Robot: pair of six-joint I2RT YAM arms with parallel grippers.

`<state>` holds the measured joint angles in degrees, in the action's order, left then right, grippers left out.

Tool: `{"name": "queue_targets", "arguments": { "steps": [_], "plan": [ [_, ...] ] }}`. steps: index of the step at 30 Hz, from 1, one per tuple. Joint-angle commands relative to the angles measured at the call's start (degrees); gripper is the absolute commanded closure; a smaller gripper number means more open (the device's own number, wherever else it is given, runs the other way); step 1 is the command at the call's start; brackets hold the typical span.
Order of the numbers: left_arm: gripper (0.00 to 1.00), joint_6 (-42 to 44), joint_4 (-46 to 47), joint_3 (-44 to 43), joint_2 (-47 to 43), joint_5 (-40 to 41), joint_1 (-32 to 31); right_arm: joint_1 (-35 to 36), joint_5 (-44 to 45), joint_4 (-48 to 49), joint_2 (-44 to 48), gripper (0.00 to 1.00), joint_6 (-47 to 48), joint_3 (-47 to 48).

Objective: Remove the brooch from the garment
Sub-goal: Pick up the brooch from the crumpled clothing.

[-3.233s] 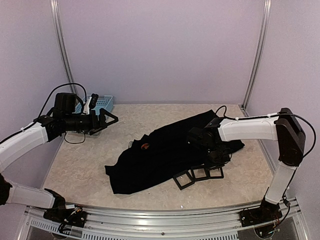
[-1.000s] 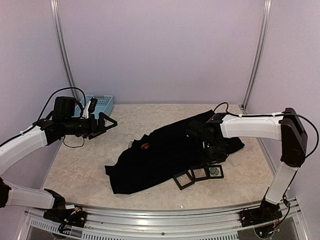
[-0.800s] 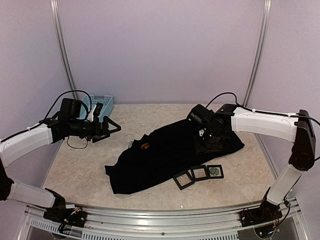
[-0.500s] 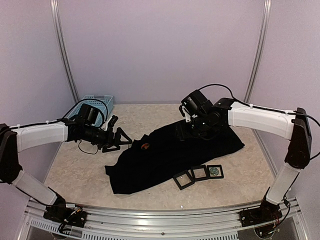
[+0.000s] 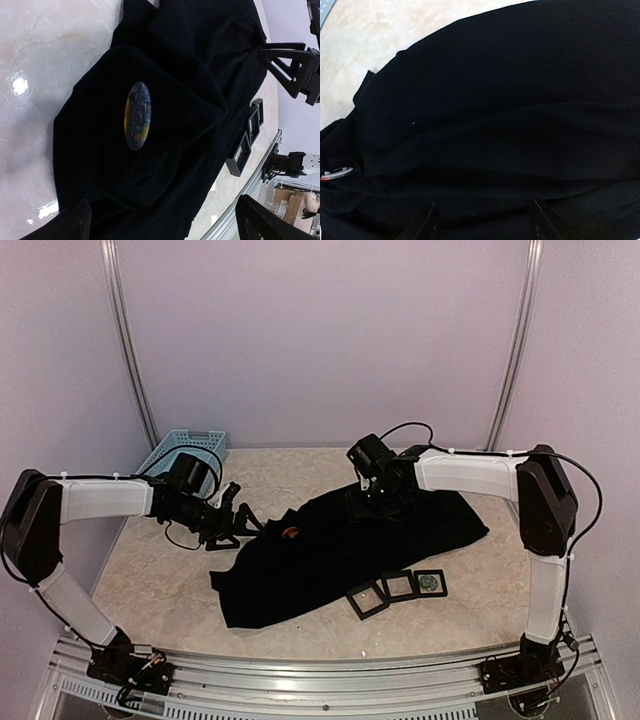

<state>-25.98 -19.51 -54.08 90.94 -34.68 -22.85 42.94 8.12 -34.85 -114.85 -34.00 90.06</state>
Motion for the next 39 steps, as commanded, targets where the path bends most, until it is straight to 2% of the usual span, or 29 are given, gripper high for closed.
{"name": "queue_targets", "arguments": {
  "steps": [1, 6, 8, 14, 17, 19, 20, 25, 30, 35, 37, 39],
  "plan": [
    [0.01, 2.5, -0.9, -0.5, 1.4, 1.4, -0.2, -1.4, 6.0, -3.5, -2.0, 0.38, -0.4, 3.5],
    [0.02, 2.7, -0.9, -2.2, 5.1, 0.8, -1.0, -4.2, 9.0, -5.3, 0.2, 0.37, 0.0, 0.8],
    [0.1, 3.3, -0.2, -2.7, 6.3, 0.3, -1.8, -5.6, 11.5, -6.9, 1.6, 0.33, -0.8, -1.1],
    [0.56, 3.7, 0.2, -5.5, 10.2, 0.5, -2.9, -10.7, 14.4, -7.6, 7.6, 0.26, -2.7, -10.0],
    [0.82, 3.7, 0.0, -6.5, 11.1, 1.6, -3.0, -13.0, 13.9, -6.8, 9.2, 0.26, -2.9, -13.0],
    [0.96, 3.7, -0.6, -7.1, 10.9, 3.4, -3.0, -14.0, 14.1, -6.3, 9.4, 0.26, -2.8, -13.7],
    [1.0, 3.8, -1.0, -7.2, 10.4, 5.1, -3.1, -14.5, 14.1, -6.0, 9.1, 0.26, -2.7, -13.7],
    [1.0, 7.8, -2.7, -7.3, 3.2, 17.2, -5.2, -15.2, 14.0, -4.4, 6.7, 0.26, -1.6, -12.8],
    [1.0, 17.6, -4.5, -6.3, -8.0, 27.8, -12.9, -15.3, 14.2, -4.4, 3.8, 0.26, -1.5, -11.0],
    [0.94, 15.2, -11.0, -3.2, -8.1, 26.4, -13.9, -15.3, 13.0, -3.4, 3.7, 0.27, -0.9, -10.3],
    [0.83, 13.8, -11.9, -1.8, -6.8, 24.6, -13.9, -15.3, 12.5, -2.6, 4.5, 0.27, -0.3, -10.5],
    [0.58, 11.8, -11.5, -0.9, -6.3, 24.3, -13.8, -15.3, 11.5, -1.7, 6.0, 0.27, 0.6, -10.9]
  ]
}}
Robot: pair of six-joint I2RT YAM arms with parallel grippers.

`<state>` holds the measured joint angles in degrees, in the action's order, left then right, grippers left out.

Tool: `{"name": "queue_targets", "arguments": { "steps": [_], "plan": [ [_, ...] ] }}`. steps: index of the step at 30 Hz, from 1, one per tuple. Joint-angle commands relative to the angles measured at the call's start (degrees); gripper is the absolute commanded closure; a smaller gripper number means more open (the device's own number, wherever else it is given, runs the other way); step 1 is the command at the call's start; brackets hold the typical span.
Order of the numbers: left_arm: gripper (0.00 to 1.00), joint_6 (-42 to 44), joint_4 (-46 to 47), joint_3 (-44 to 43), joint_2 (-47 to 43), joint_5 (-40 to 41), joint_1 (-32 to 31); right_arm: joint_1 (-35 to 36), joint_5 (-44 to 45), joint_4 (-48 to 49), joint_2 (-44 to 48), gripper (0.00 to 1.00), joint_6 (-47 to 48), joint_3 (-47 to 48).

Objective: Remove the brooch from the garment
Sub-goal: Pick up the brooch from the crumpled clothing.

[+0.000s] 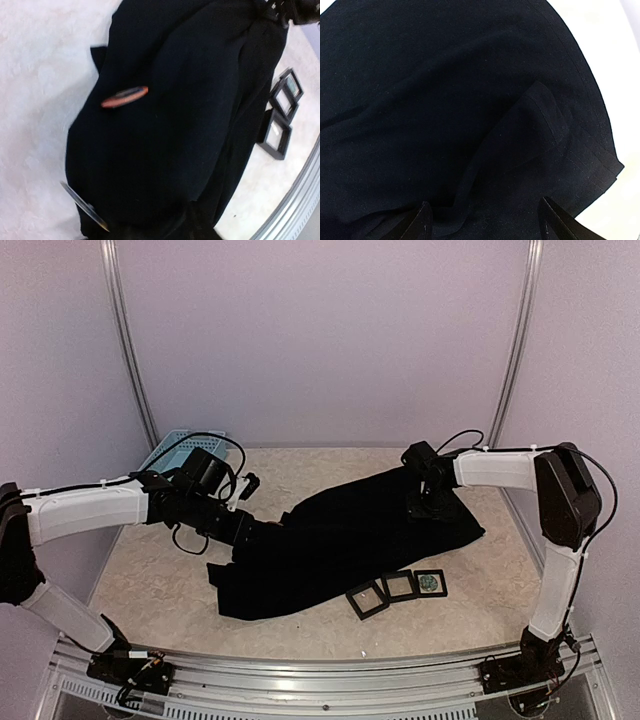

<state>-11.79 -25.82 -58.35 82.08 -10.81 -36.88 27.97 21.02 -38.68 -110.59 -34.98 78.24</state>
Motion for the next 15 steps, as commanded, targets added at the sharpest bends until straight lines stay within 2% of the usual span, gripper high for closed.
{"name": "queue_targets", "arguments": {
  "steps": [1, 4, 6, 10, 15],
  "plan": [
    [0.48, -3.3, -4.7, 3.5, 2.3, 0.5, 0.4, -0.3, -1.9, 2.6, 2.6, 0.28, 2.1, 0.7],
    [0.23, -6.5, -3.0, 3.4, 1.0, -2.2, 4.0, -0.1, -4.0, 4.4, 5.6, 0.27, 4.0, 0.1],
    [0.13, -10.0, -1.2, 3.9, 0.2, -6.1, 8.2, 0.2, -6.8, 6.0, 7.8, 0.27, 6.1, -0.1],
    [0.02, -15.4, 5.2, 7.7, -3.4, -13.1, 15.1, 3.9, -12.4, 10.8, 11.2, 0.28, 12.0, -0.2],
    [0.01, -20.9, 10.3, 11.3, -3.9, -23.0, 21.3, 12.3, -22.5, 18.7, 10.8, 0.28, 18.7, 0.8]
  ]
}}
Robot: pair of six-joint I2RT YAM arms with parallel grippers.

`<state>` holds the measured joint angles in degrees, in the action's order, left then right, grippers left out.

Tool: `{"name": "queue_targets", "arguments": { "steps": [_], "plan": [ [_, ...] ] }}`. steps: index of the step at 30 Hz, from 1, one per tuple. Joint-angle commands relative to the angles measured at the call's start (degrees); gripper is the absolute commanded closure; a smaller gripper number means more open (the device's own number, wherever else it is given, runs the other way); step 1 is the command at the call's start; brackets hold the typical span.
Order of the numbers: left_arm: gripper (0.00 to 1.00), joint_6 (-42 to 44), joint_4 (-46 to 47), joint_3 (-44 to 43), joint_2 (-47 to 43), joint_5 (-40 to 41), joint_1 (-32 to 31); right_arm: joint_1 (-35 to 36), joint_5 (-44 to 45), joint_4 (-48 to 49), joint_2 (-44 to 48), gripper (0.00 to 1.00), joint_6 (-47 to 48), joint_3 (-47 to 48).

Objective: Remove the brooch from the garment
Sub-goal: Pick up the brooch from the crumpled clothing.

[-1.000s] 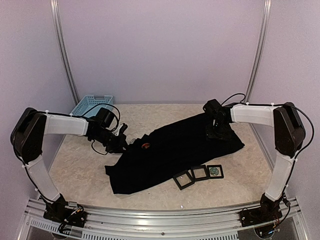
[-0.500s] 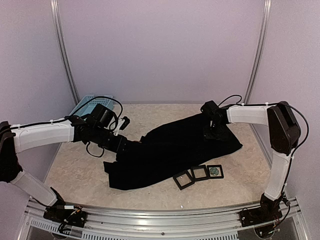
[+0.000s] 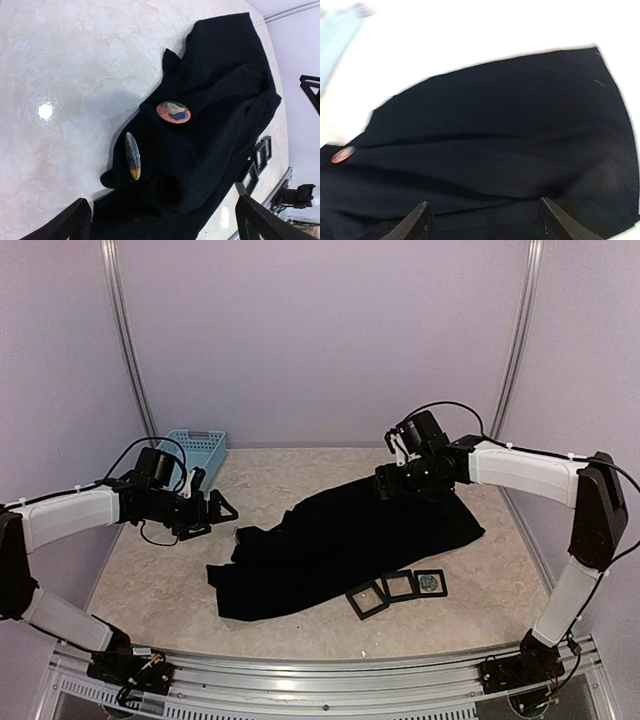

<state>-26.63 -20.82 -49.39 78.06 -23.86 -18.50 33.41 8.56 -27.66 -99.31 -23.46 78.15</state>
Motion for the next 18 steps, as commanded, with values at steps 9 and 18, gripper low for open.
{"name": "queue_targets", "arguments": {
  "steps": [9, 18],
  "plan": [
    [0.03, -7.3, 5.9, 1.1, 5.5, -13.4, 3.7, 17.2, -20.4, 13.3, -13.9, 0.3, 8.7, 12.3],
    [0.1, -6.1, 3.8, 0.7, 5.9, -11.5, 3.8, 21.9, -22.0, 8.0, -27.1, 0.31, 16.1, 26.5]
  ]
}}
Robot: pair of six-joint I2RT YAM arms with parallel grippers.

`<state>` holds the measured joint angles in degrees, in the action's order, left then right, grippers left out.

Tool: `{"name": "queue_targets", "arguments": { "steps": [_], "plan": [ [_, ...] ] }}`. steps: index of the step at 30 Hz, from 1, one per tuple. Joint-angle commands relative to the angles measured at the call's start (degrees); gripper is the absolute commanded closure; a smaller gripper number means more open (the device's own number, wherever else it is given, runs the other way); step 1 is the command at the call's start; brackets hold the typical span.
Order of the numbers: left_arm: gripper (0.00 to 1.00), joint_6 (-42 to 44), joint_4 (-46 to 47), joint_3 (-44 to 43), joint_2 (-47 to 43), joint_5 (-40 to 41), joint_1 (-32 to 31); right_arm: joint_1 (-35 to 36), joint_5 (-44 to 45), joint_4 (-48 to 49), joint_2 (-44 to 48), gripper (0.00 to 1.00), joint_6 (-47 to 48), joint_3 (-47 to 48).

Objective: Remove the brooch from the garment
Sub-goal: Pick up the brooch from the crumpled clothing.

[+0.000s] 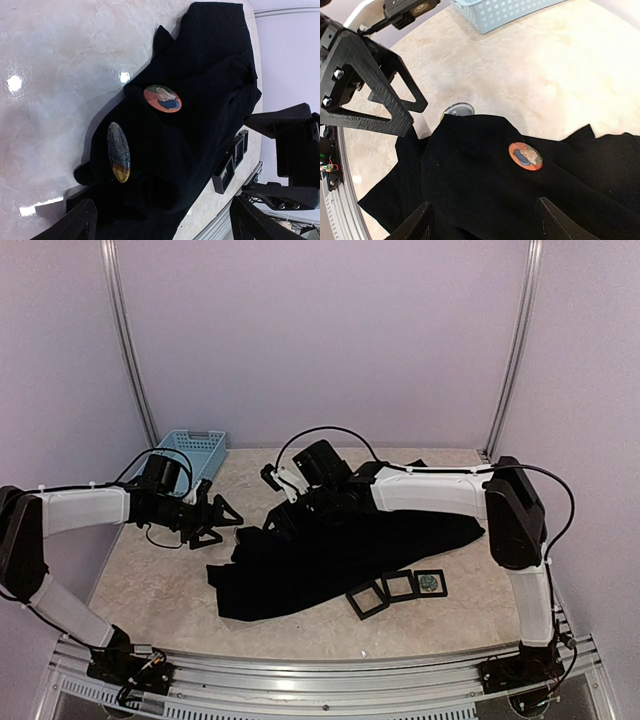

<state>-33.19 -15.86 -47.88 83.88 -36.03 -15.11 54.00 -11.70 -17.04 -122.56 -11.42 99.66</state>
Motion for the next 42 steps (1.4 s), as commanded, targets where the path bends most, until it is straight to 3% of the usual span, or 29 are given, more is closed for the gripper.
{"name": "queue_targets", "arguments": {
  "steps": [1, 8, 12, 13, 17, 19, 29, 34, 42],
  "plan": [
    [0.11, 0.5, -1.2, -0.7, 0.1, 1.0, 0.5, 1.6, -1.9, -2.7, -5.0, 0.31, 4.5, 5.7],
    [0.13, 0.4, -1.4, -0.6, -0.1, 1.4, 0.5, 3.2, -1.4, -8.2, -13.5, 0.32, 8.7, 15.6],
    [0.13, 1.1, -2.2, -0.9, 0.1, 2.0, 0.5, 3.3, -3.4, -8.9, -15.2, 0.39, 9.2, 16.4],
    [0.13, 1.1, -2.2, -0.8, 0.2, 2.1, 0.5, 3.3, -3.8, -8.9, -15.2, 0.43, 9.3, 16.1],
    [0.15, 1.0, -1.8, -0.9, 0.6, 2.1, 0.5, 3.3, -4.6, -8.1, -13.6, 0.84, 9.0, 13.6],
    [0.15, 0.7, -1.5, -1.2, 1.0, 2.2, 0.4, 3.3, -4.5, -7.1, -12.0, 0.99, 8.5, 10.2],
    [0.17, 2.3, -2.0, -4.8, 4.7, 1.4, -1.3, 3.4, -6.1, -1.1, -3.9, 1.0, 4.2, -3.6],
    [0.16, 6.4, -5.4, -7.8, 6.5, 3.6, -5.9, 3.4, -5.5, 1.5, -2.8, 1.0, 0.4, -5.8],
    [0.2, 6.0, -7.2, -10.3, 7.5, 7.6, -10.4, 3.4, -4.7, 3.5, -0.7, 1.0, -0.9, -9.0]
  ]
}}
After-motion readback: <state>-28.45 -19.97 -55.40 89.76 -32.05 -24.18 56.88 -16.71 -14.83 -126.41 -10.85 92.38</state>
